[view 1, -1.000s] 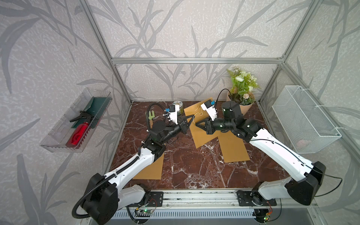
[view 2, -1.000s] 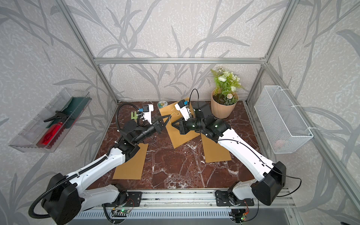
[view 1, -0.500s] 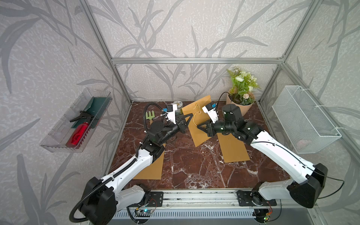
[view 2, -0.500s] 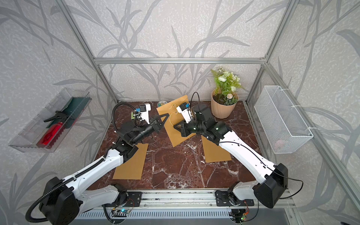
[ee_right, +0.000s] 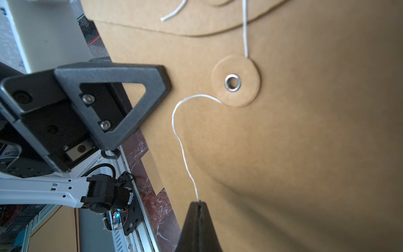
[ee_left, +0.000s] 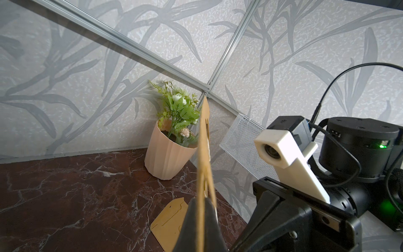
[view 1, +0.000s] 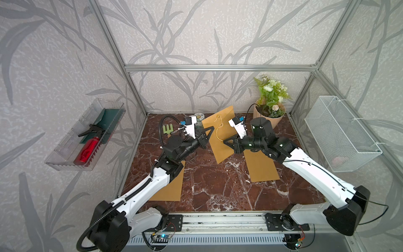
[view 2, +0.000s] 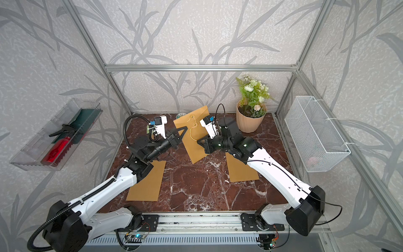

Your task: Open the file bag

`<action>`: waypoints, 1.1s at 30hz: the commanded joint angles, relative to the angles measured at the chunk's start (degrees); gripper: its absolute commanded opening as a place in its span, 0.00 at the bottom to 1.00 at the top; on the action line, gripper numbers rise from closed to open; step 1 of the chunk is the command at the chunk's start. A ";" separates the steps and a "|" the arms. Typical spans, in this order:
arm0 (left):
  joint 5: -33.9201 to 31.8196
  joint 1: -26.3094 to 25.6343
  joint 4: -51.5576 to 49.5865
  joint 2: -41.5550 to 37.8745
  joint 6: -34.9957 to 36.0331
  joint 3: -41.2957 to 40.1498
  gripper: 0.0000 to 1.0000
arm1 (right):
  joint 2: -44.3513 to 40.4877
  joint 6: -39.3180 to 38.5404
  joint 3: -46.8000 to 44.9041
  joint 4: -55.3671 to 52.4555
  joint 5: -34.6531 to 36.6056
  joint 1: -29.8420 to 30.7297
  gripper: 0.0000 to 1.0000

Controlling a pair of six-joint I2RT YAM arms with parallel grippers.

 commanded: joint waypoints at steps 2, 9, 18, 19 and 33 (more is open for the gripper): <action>-0.30 0.43 1.09 -1.89 0.81 1.58 0.00 | -1.74 -1.07 -1.38 -0.98 1.29 -0.89 0.00; -0.66 0.60 0.76 -2.11 1.32 1.37 0.00 | -1.65 -1.56 -2.32 -1.66 1.67 -2.63 0.00; -0.33 0.78 0.61 -2.58 1.17 1.21 0.00 | -2.70 -2.00 -2.71 -2.59 1.68 -5.67 0.00; -0.20 0.86 0.54 -2.60 1.24 1.21 0.00 | -2.77 -2.08 -2.61 -2.74 1.75 -6.11 0.00; 0.37 0.96 0.17 -3.12 1.39 0.95 0.00 | -3.68 -3.03 -1.16 -4.89 1.07 -10.25 0.00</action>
